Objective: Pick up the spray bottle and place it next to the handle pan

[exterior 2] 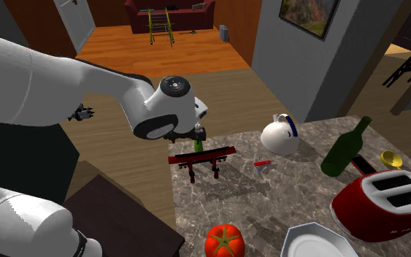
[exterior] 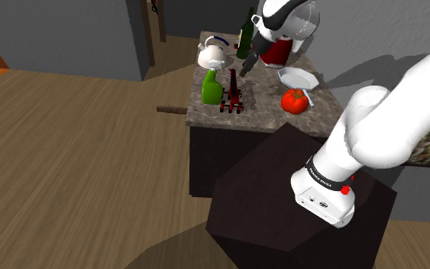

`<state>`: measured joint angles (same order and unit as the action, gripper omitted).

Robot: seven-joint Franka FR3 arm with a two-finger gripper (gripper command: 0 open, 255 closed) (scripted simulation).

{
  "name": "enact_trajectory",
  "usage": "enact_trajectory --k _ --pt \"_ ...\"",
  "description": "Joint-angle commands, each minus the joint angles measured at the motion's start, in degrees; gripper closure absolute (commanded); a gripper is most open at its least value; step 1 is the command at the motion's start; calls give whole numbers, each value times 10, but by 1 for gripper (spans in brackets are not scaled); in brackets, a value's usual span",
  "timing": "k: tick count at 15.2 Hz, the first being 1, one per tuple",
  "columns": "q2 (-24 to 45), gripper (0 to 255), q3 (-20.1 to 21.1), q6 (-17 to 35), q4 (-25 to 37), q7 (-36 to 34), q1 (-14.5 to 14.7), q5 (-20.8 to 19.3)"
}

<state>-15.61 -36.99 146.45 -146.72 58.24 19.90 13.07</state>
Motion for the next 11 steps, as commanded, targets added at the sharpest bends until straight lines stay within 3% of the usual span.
enact_trajectory --k 1,3,4,6,9,11 --pt "57 0 -54 23 23 112 60 99" --pt "128 0 -99 14 62 240 110 227" --pt "168 0 -110 -1 84 303 121 294" --pt "244 0 -99 -40 130 408 106 404" --pt "336 0 -54 -94 198 512 55 507" --pt "344 0 -45 -92 202 518 49 516"
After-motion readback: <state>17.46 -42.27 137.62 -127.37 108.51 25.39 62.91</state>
